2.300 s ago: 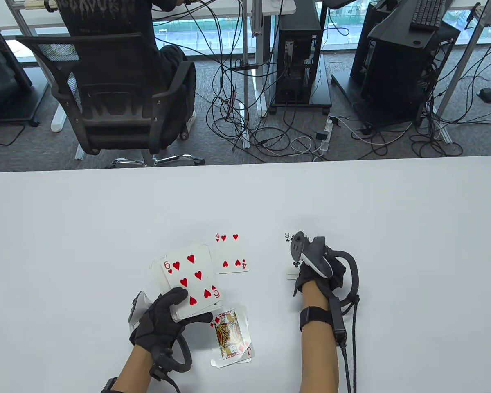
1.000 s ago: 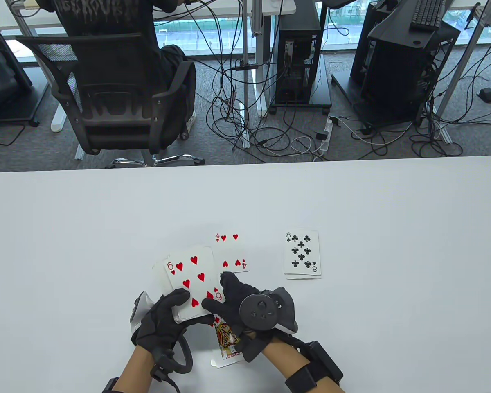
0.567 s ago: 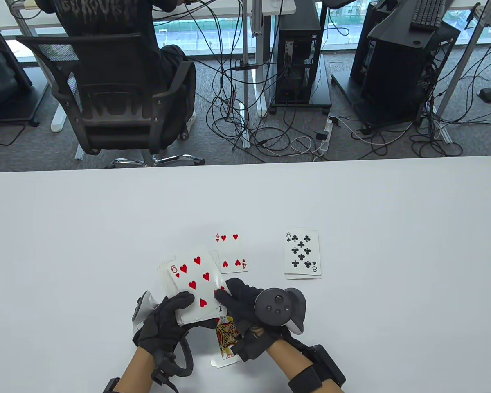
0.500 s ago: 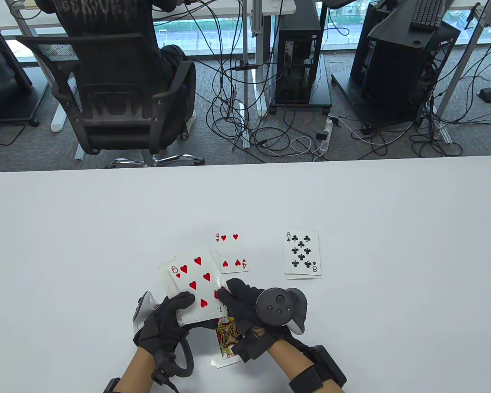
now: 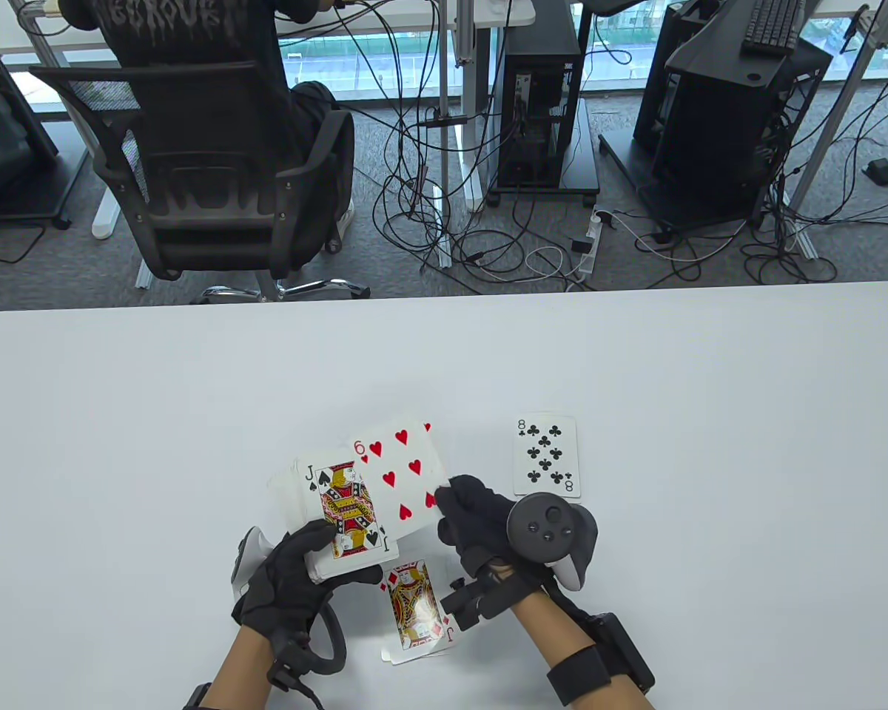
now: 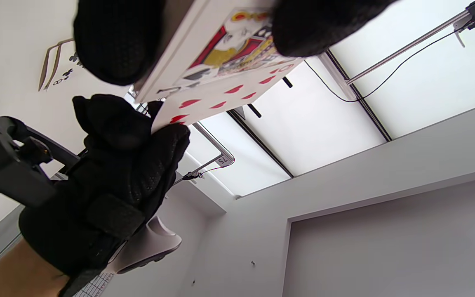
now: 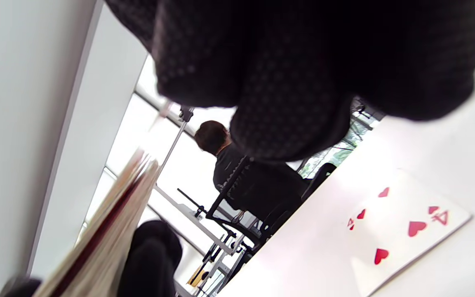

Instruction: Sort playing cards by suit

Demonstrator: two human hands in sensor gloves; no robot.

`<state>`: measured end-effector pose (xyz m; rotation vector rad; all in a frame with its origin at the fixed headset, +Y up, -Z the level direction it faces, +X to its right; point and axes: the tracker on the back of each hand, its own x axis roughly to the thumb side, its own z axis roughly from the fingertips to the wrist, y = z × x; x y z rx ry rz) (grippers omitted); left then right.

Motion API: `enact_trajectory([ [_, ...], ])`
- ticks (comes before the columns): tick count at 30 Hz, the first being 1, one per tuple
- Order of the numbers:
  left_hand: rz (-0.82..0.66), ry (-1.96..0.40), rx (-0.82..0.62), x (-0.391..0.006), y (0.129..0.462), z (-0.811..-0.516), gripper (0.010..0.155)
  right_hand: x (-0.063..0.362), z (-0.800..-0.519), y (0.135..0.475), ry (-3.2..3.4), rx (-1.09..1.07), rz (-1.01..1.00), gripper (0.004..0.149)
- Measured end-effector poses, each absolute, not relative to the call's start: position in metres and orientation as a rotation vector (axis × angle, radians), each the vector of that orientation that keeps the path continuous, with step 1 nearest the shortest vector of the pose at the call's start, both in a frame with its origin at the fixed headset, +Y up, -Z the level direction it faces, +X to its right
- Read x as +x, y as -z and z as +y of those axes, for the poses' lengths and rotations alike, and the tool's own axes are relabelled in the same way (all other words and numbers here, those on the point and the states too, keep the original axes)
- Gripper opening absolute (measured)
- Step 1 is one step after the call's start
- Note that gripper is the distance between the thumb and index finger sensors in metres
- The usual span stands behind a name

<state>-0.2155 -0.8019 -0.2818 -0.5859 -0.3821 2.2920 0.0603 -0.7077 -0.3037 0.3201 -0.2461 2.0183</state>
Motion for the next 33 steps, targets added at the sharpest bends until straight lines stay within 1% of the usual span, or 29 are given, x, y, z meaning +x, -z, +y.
enact_trajectory([
  [3, -0.384, -2.301, -0.579, -0.216, 0.282, -0.801, 0.061, 0.073, -0.709, 0.315, -1.994, 0.214, -0.227, 0.038],
  [7, -0.382, -2.304, -0.574, -0.216, 0.282, -0.801, 0.061, 0.073, -0.719, 0.333, -2.032, 0.109, -0.166, 0.038],
  [13, -0.381, -2.304, -0.546, -0.221, 0.282, -0.798, 0.061, 0.047, -0.742, 0.371, -2.111, -0.084, -0.037, 0.039],
  [15, -0.381, -2.310, -0.536, -0.224, 0.283, -0.797, 0.061, 0.039, -0.748, 0.380, -2.134, -0.128, -0.001, 0.039],
  [19, -0.377, -2.324, -0.515, -0.227, 0.284, -0.797, 0.061, 0.025, -0.762, 0.396, -2.288, -0.216, 0.134, 0.040],
  [25, -0.376, -2.325, -0.521, -0.227, 0.284, -0.796, 0.061, 0.013, -0.775, 0.404, -2.644, -0.211, 0.291, 0.041],
  [27, -0.377, -2.326, -0.527, -0.227, 0.284, -0.797, 0.061, 0.009, -0.776, 0.404, -2.690, -0.209, 0.243, 0.041],
  [33, -0.361, -2.318, -0.533, -0.227, 0.284, -0.797, 0.061, 0.000, -0.774, 0.403, -2.852, -0.208, 0.281, 0.041],
])
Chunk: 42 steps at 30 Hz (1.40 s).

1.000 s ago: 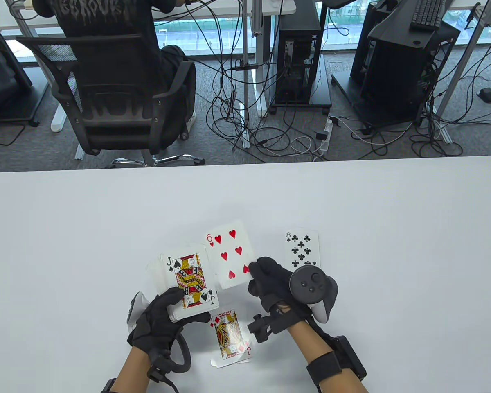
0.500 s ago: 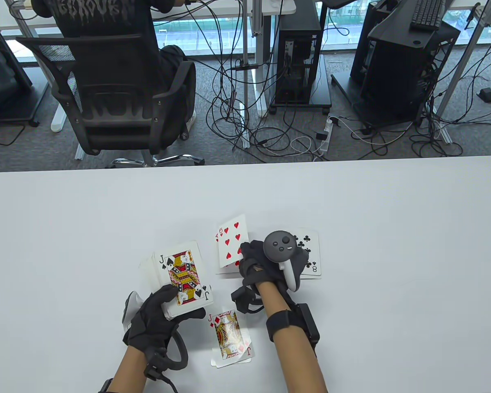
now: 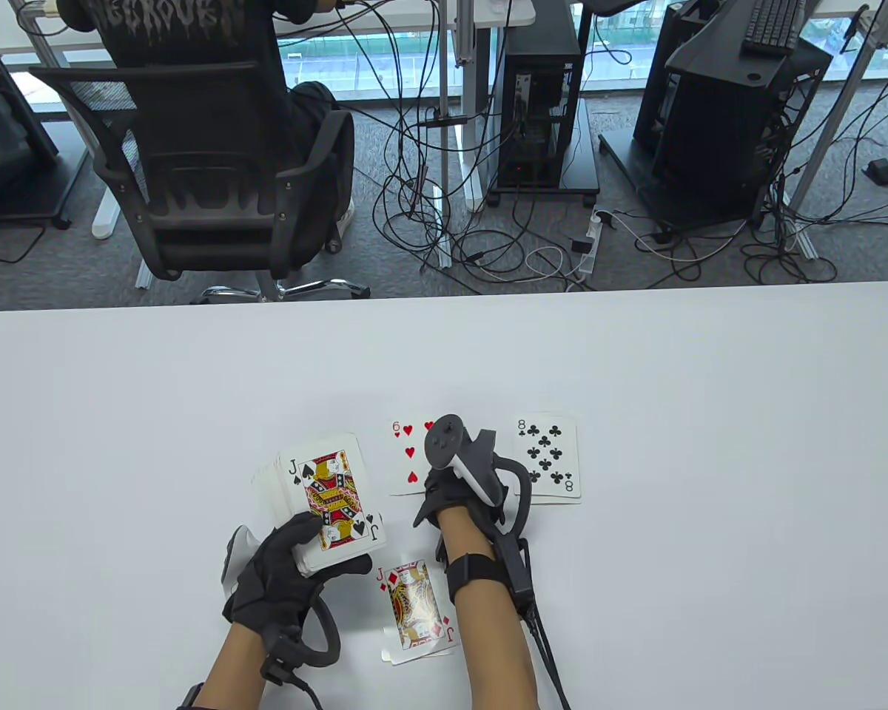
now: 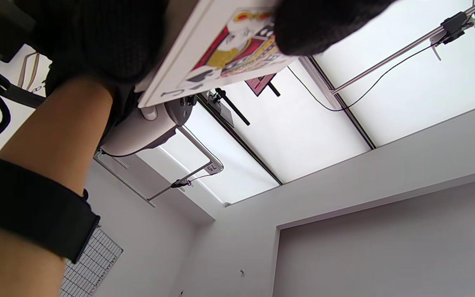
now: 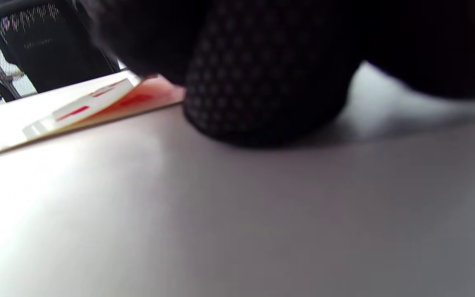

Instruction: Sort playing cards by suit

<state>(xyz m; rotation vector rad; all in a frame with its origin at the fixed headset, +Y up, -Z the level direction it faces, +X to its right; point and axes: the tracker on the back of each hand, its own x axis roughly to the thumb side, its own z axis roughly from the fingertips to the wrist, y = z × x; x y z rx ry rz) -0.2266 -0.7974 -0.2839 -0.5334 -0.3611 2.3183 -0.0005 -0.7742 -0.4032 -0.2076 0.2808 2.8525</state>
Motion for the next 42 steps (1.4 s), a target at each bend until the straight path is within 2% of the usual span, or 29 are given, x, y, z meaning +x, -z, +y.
enact_trajectory([
  [9, -0.364, -2.309, -0.534, -0.226, 0.284, -0.797, 0.061, -0.018, -0.773, 0.398, -3.189, -0.092, 0.303, 0.048],
  [12, -0.366, -2.307, -0.533, -0.227, 0.284, -0.798, 0.061, -0.019, -0.769, 0.394, -3.238, -0.014, 0.250, 0.053],
  [17, -0.370, -2.307, -0.534, -0.227, 0.284, -0.798, 0.062, -0.013, -0.751, 0.382, -3.042, 0.163, 0.021, 0.055],
  [23, -0.345, -2.294, -0.546, -0.226, 0.284, -0.800, 0.061, -0.002, -0.718, 0.350, -2.599, 0.409, -0.243, 0.052],
  [31, -0.333, -2.276, -0.570, -0.225, 0.283, -0.803, 0.061, -0.010, -0.702, 0.302, -2.322, 0.593, -0.269, 0.052],
  [38, -0.327, -2.257, -0.577, -0.225, 0.282, -0.803, 0.061, -0.024, -0.706, 0.282, -2.338, 0.712, -0.190, 0.076],
  [42, -0.344, -2.234, -0.588, -0.222, 0.282, -0.803, 0.061, -0.024, -0.708, 0.281, -2.362, 0.685, -0.197, 0.077],
])
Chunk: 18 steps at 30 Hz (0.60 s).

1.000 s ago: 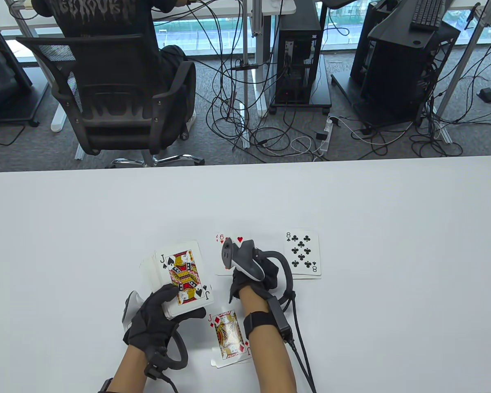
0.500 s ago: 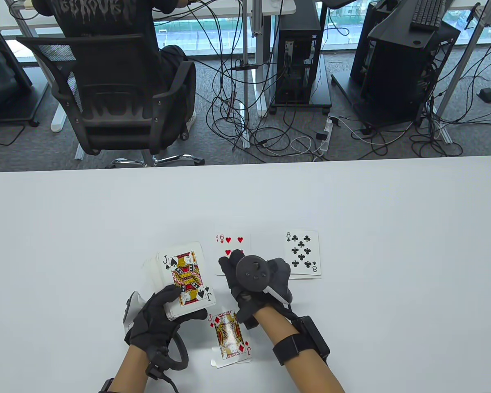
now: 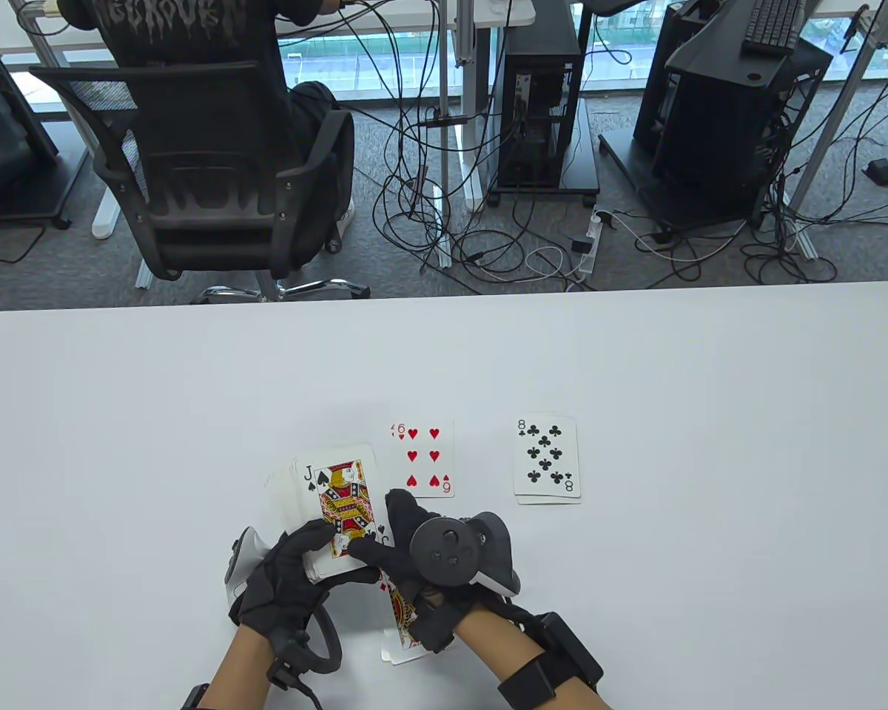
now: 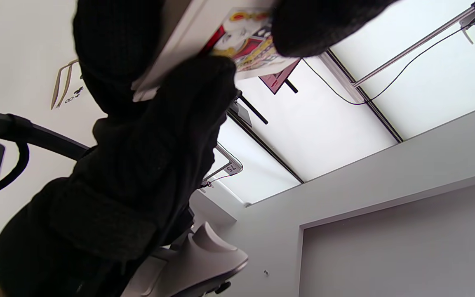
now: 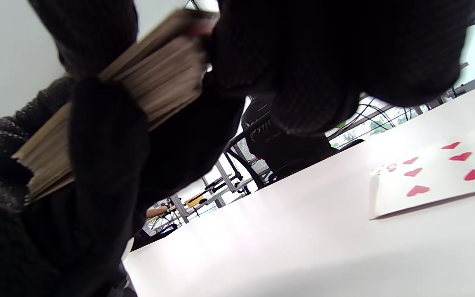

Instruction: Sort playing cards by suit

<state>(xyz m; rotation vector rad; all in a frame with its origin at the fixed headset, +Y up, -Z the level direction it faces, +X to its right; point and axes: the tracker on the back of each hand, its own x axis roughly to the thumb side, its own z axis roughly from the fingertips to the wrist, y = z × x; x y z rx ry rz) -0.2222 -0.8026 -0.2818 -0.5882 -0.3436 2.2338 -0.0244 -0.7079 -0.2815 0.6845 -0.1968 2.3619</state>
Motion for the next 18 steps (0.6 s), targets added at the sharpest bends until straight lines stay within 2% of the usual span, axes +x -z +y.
enact_trajectory([
  [9, -0.403, -2.230, -0.623, -0.214, 0.281, -0.800, 0.062, -0.005, -0.711, 0.283, -2.164, 0.552, -0.235, 0.044],
  [18, -0.411, -2.251, -0.647, -0.209, 0.279, -0.800, 0.061, 0.030, -0.708, 0.281, -2.159, 0.450, -0.282, 0.039],
])
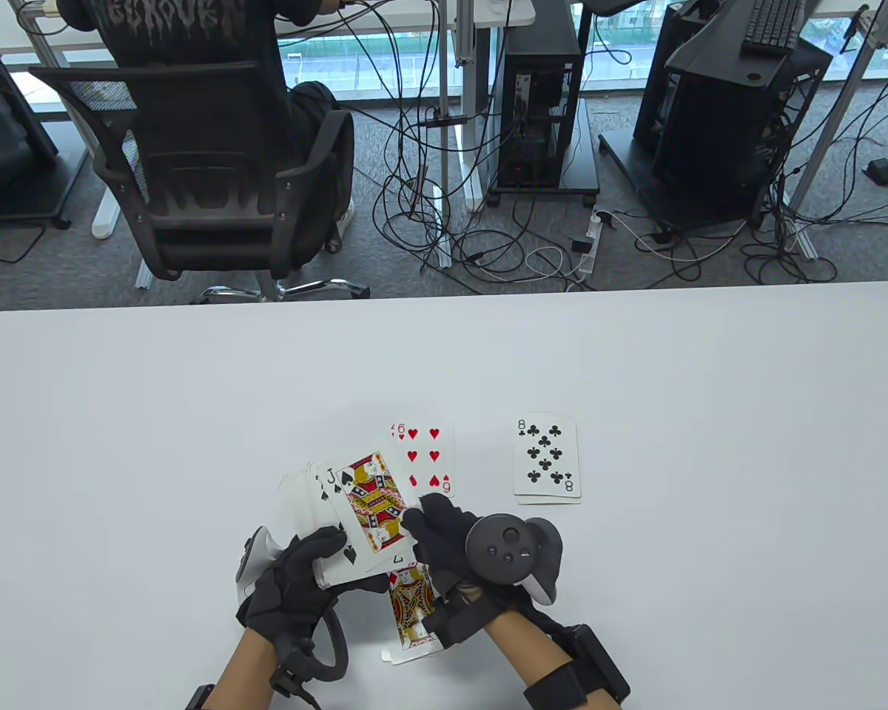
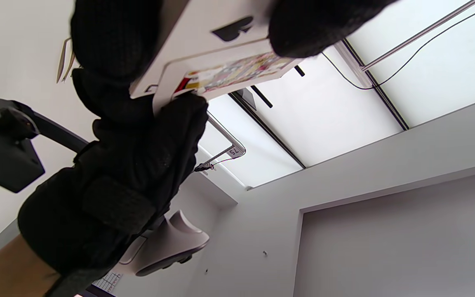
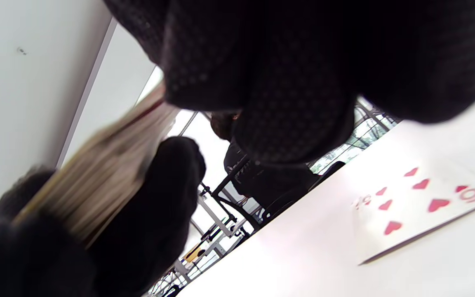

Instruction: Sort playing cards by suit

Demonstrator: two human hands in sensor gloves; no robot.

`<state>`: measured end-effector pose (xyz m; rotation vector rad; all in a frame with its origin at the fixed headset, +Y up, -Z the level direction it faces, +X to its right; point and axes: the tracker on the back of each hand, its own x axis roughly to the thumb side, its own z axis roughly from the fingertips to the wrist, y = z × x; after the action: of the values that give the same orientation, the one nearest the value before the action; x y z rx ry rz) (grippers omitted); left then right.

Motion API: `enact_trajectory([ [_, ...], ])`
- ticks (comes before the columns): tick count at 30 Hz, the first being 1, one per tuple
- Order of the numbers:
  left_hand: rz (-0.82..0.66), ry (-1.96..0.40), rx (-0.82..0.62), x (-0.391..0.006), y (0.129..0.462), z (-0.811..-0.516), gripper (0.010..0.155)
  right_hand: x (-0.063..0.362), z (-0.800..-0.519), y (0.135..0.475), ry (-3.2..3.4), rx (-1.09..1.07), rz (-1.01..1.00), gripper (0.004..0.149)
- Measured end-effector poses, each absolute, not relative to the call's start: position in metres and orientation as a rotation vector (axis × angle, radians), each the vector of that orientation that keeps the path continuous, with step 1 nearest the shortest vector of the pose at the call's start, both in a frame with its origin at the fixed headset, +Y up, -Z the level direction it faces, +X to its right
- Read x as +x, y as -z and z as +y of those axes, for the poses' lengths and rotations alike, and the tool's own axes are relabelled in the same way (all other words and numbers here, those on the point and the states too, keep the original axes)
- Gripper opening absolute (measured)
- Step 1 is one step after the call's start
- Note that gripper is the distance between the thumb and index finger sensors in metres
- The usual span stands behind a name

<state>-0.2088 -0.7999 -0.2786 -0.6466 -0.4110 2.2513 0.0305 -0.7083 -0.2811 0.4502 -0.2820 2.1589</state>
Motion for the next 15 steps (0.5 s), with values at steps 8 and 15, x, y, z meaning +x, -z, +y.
enact_trajectory([
  [8, -0.397, -2.271, -0.635, -0.208, 0.277, -0.797, 0.061, 0.108, -0.715, 0.266, -2.124, 0.204, -0.159, 0.040],
  [15, -0.382, -2.266, -0.631, -0.209, 0.277, -0.798, 0.061, 0.161, -0.737, 0.249, -2.424, -0.039, 0.086, 0.046],
])
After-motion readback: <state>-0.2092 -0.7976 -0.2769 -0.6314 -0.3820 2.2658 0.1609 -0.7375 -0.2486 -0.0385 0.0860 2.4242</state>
